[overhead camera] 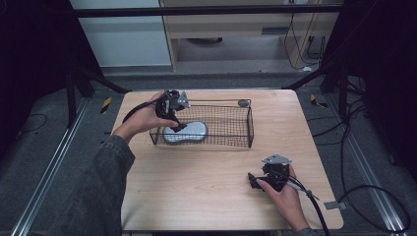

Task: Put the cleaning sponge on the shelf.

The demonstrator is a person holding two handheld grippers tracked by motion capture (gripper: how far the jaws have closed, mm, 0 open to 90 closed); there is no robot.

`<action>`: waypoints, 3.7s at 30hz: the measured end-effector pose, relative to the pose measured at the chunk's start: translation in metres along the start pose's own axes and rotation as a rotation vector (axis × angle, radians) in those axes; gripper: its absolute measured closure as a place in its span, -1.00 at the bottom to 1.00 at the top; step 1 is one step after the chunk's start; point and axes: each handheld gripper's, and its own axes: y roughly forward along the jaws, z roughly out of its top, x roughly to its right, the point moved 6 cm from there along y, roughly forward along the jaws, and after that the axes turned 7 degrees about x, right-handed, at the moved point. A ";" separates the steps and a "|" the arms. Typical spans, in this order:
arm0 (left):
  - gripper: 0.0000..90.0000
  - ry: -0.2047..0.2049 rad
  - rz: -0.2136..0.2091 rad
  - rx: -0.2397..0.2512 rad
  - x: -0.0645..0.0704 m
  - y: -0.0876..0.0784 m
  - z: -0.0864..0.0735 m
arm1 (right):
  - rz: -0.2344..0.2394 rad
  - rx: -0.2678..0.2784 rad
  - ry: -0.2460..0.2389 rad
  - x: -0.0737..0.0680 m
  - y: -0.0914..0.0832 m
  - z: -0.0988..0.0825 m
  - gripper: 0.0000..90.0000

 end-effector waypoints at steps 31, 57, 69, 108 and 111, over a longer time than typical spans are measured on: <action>-0.90 -0.260 0.046 0.100 0.043 -0.037 -0.003 | -0.002 0.001 -0.001 0.000 0.000 0.000 -0.98; -0.90 -0.528 0.152 0.157 0.109 -0.056 -0.068 | -0.003 0.000 0.001 0.000 0.000 0.000 -0.98; -0.89 -0.621 0.143 0.144 0.116 -0.039 -0.113 | -0.003 0.000 0.001 0.000 0.000 0.000 -0.98; -1.00 -0.792 0.238 0.186 0.111 0.002 -0.198 | 0.001 -0.001 0.001 0.000 0.000 0.000 -0.99; -1.00 -0.790 0.237 0.184 0.110 0.001 -0.198 | -0.005 -0.002 0.007 0.000 0.001 0.000 -0.99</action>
